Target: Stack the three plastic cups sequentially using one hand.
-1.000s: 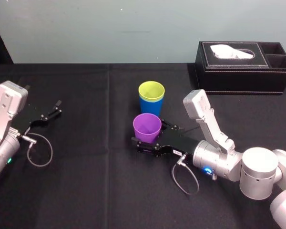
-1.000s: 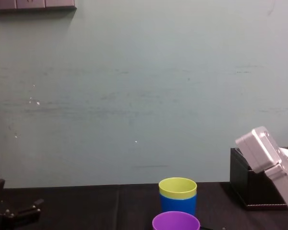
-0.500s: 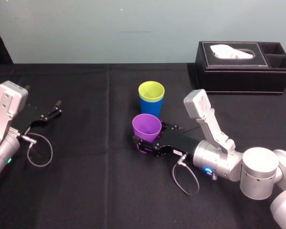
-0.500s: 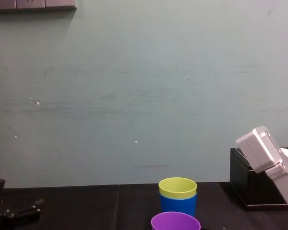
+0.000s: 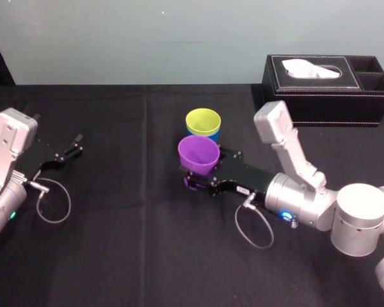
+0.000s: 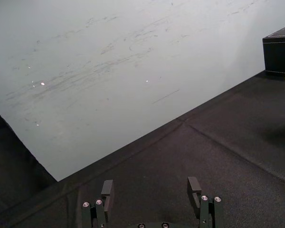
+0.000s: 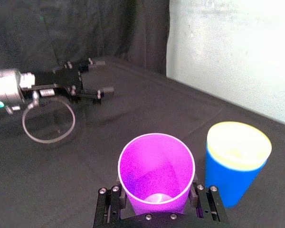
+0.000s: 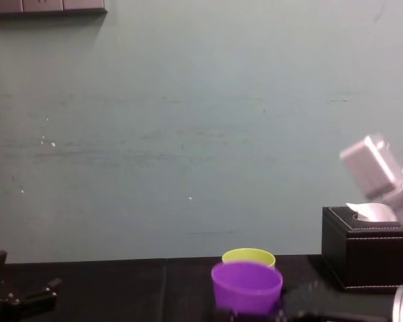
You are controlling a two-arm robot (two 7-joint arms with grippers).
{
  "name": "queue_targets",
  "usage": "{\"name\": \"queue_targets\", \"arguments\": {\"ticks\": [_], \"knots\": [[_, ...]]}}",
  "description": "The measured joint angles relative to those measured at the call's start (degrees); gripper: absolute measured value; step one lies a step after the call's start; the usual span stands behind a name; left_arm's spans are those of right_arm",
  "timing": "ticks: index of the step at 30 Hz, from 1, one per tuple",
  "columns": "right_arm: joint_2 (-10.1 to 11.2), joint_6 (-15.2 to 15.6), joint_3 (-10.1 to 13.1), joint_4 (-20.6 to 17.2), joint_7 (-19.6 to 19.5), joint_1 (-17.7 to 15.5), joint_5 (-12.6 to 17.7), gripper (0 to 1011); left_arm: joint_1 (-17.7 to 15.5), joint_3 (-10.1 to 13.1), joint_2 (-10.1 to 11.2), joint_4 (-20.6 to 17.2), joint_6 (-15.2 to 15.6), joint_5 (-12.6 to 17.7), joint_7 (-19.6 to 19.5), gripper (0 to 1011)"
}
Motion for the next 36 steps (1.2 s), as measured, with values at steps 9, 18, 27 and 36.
{"name": "queue_targets", "arguments": {"ticks": [9,18,27,36], "knots": [[1.3,3.3,1.0,-5.2,0.6,1.1,2.2,722,0.0,0.0,0.0,0.0,0.0,0.0,0.0,1011],[1.0,5.5,0.5,-6.1,0.7,4.8,3.8,722,0.0,0.0,0.0,0.0,0.0,0.0,0.0,1011],[-0.5,7.9,0.1,-3.2,0.0,9.0,5.5,722,0.0,0.0,0.0,0.0,0.0,0.0,0.0,1011],[-2.2,8.8,-0.2,2.0,-2.3,12.7,5.6,722,0.0,0.0,0.0,0.0,0.0,0.0,0.0,1011]]}}
